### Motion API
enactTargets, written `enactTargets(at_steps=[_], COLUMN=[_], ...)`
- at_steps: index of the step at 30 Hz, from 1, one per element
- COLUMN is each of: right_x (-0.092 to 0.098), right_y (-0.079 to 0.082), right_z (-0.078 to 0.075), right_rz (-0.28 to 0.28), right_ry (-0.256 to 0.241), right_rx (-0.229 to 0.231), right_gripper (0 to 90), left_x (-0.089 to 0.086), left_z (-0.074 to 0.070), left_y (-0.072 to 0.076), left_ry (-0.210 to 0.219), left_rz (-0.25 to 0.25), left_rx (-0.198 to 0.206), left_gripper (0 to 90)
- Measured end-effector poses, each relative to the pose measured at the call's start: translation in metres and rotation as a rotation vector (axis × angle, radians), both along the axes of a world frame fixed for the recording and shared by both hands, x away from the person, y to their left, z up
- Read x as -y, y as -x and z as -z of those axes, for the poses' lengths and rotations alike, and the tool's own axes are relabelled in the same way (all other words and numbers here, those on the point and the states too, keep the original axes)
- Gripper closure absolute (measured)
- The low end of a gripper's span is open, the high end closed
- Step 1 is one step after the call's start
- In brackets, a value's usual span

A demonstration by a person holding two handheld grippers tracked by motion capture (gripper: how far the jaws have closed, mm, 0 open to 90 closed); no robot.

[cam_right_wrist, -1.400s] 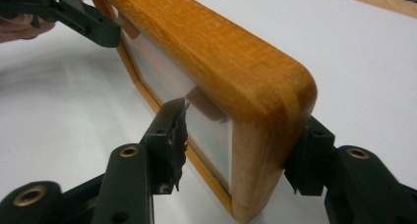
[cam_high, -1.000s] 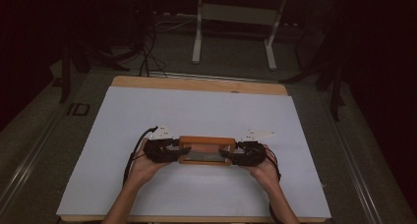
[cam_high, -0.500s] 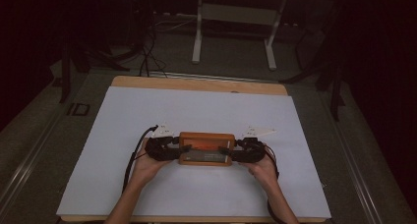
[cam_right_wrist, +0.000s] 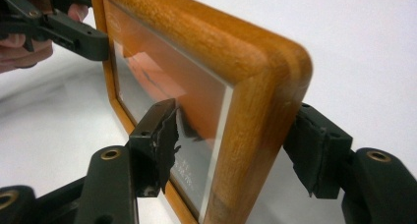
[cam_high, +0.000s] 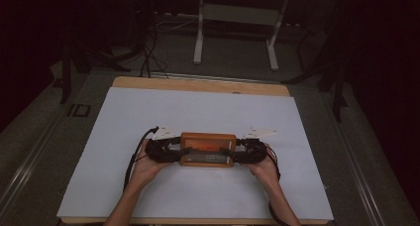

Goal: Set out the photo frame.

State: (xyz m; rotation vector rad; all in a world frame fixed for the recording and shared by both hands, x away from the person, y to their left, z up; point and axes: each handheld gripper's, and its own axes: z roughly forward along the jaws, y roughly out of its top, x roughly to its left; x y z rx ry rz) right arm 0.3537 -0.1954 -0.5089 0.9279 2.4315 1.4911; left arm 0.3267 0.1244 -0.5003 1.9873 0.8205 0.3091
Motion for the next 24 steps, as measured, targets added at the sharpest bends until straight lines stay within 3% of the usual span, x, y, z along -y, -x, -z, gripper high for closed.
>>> enactTargets(at_steps=[12, 15, 24], right_x=[0.010, 0.017, 0.035], right_y=[0.001, 0.004, 0.008], right_z=[-0.009, -0.015, -0.028], right_rz=[0.010, 0.011, -0.010], right_ry=[0.009, 0.015, 0.029], right_rx=[0.014, 0.028, 0.045], right_gripper=[37.2, 36.0, 35.0], left_x=[-0.009, -0.017, -0.034], left_z=[-0.004, -0.009, -0.020], left_y=[0.001, 0.003, 0.007], left_ry=[0.030, 0.063, 0.089], left_rz=[-0.018, -0.017, -0.033], left_rx=[0.005, 0.003, 0.006], left_gripper=[40.8, 40.6, 39.5])
